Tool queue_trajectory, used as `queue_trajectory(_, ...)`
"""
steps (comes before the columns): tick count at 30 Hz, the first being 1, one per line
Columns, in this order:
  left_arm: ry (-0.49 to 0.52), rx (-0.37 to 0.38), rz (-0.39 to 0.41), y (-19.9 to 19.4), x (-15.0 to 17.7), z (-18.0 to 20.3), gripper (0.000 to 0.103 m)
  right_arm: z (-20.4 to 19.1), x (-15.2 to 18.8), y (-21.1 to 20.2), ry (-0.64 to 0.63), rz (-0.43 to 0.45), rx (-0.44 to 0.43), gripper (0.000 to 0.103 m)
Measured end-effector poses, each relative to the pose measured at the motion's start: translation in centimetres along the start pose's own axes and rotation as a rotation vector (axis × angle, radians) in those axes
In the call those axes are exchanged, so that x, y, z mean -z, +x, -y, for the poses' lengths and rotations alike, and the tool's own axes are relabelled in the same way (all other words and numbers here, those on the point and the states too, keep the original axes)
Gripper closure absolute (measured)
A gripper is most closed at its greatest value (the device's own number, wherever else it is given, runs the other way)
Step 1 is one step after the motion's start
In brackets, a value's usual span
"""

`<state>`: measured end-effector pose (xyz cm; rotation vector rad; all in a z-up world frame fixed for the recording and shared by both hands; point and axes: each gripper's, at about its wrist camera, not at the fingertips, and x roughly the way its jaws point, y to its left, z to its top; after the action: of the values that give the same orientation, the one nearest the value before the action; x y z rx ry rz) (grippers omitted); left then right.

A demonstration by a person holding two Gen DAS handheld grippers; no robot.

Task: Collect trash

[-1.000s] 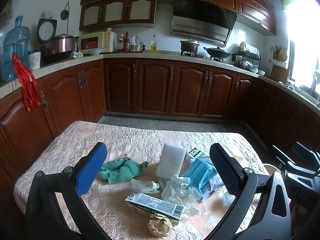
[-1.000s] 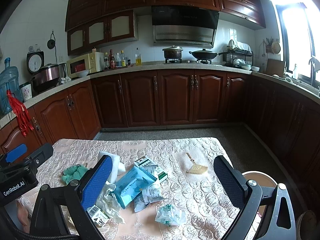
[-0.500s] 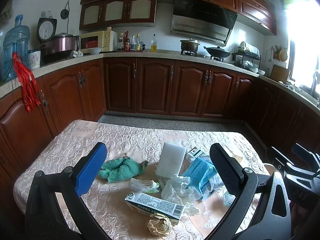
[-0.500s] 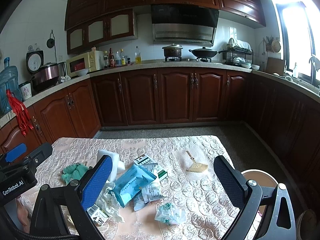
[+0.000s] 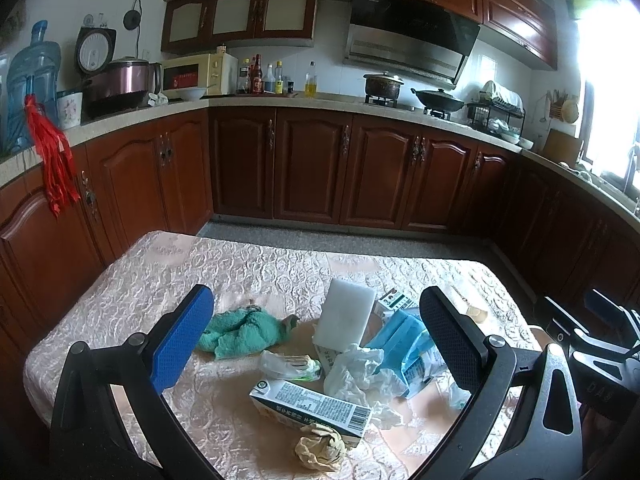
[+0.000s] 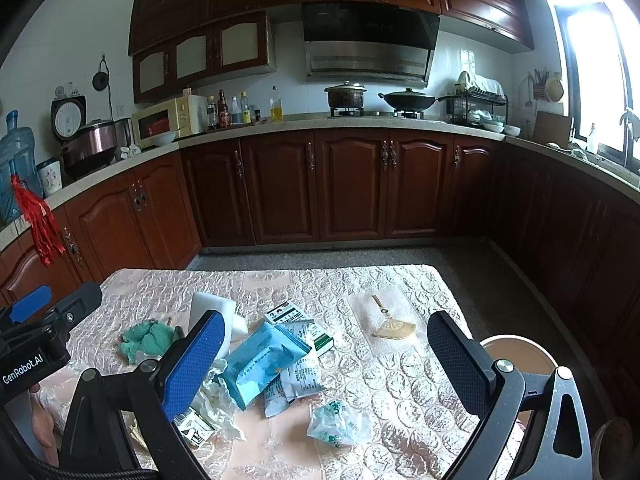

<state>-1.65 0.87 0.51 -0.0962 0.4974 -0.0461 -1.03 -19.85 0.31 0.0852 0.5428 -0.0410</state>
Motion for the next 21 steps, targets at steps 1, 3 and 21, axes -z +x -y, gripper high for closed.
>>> queue_trajectory(1,0.000,0.000,-0.002,0.0,0.0,0.0,0.001,-0.1,0.0,0.0,-0.004,-0.001,0.001,0.003)
queue_trajectory(3,-0.002,-0.001,-0.004,0.0,0.0,0.0,0.001,-0.1,0.0,0.1,-0.006,-0.003,0.000,0.003)
queue_trajectory(21,-0.040,0.045,-0.108,1.6,-1.0,-4.2,0.001,1.4,0.4,1.6,-0.012,-0.073,-0.031,0.003)
